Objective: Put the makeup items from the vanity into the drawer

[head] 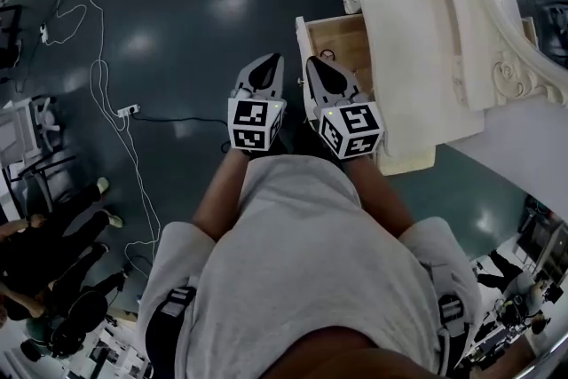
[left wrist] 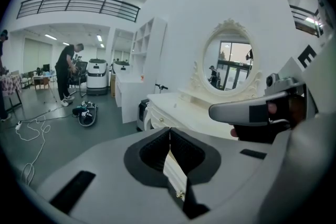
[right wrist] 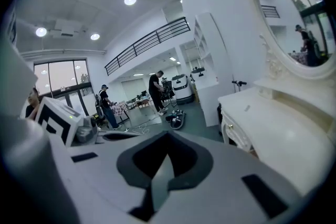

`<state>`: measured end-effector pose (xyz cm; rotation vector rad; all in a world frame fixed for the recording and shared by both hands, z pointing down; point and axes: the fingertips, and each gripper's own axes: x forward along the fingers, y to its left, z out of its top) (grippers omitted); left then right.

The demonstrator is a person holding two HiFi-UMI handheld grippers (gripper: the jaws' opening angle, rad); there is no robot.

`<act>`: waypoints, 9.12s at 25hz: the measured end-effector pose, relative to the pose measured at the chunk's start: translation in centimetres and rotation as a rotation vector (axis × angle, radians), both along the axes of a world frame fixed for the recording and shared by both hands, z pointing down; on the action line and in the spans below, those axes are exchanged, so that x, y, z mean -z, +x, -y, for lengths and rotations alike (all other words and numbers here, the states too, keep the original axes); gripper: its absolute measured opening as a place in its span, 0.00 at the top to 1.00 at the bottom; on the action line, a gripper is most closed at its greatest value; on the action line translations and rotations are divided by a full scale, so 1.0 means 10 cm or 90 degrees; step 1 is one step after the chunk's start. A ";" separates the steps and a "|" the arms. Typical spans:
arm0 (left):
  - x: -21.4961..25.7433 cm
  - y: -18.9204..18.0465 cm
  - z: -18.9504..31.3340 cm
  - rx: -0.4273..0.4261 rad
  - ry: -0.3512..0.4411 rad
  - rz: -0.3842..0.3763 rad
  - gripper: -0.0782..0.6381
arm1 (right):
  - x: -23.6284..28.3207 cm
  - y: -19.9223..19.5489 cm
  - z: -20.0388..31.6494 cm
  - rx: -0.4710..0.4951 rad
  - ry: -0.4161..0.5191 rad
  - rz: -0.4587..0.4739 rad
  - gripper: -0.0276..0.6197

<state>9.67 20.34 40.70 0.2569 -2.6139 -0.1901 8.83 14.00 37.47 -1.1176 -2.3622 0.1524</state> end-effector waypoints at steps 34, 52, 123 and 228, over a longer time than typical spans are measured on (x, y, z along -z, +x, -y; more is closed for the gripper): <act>0.19 -2.41 0.00 -0.403 0.008 0.017 0.88 | -0.03 -2.01 0.32 -0.399 0.012 -0.033 0.93; -0.09 -3.20 1.16 -0.683 -0.119 0.017 0.88 | -0.43 -2.28 1.03 -0.521 0.013 -0.092 0.93; -2.07 -4.57 1.84 -1.762 -0.955 0.302 0.77 | -0.88 -2.20 1.18 -0.979 0.015 -0.233 0.93; -1.70 -1.16 1.92 -1.336 -0.452 0.034 0.81 | -1.44 0.09 1.47 -0.937 0.048 -0.185 0.93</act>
